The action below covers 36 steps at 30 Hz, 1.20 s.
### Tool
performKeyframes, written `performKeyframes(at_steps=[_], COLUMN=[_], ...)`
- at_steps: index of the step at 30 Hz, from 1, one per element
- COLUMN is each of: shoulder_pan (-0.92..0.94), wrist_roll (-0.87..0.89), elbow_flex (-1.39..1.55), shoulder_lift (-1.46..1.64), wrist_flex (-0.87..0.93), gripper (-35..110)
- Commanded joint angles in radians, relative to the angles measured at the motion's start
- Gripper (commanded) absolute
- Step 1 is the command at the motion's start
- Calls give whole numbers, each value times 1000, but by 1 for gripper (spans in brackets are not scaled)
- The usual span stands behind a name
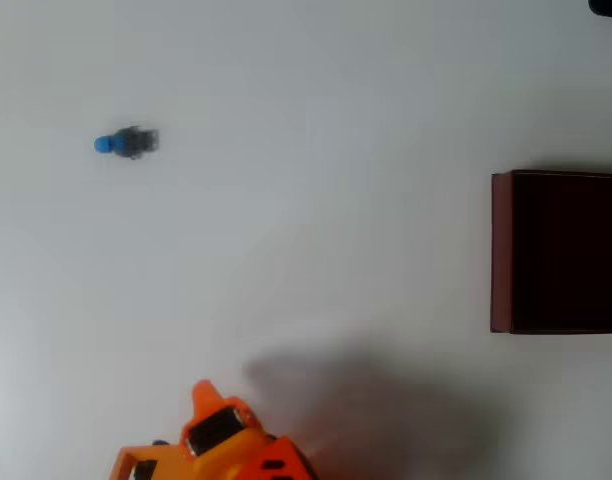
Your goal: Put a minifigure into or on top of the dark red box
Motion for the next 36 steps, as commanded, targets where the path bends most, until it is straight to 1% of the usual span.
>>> performKeyframes(at_steps=[1, 14, 16, 18, 20, 24, 25, 26, 27, 28, 29, 31, 33, 34, 36], shoulder_pan=[-18, -18, 14, 9, 6, 12, 12, 23, 26, 17, 9, 12, 5, 3, -18], wrist_roll=[20, 20, 37, 14, 5, -61, -74, -61, -61, -60, -8, 101, 183, 198, 170], elbow_flex=[5, 5, 5, 0, 0, 3, 2, 0, -2, -2, 2, -32, -91, -135, -202], shoulder_lift=[11, 11, 11, 9, 11, 11, 9, 5, -8, -6, 11, 6, 11, 11, 6], wrist_flex=[18, 18, 18, 18, 18, 20, 20, 20, 17, 17, 18, 12, -54, -66, -91], gripper=[0, 0, 7, 8, 18, 13, 9, 15, 12, 2, 7, 10, 12, 11, 14])
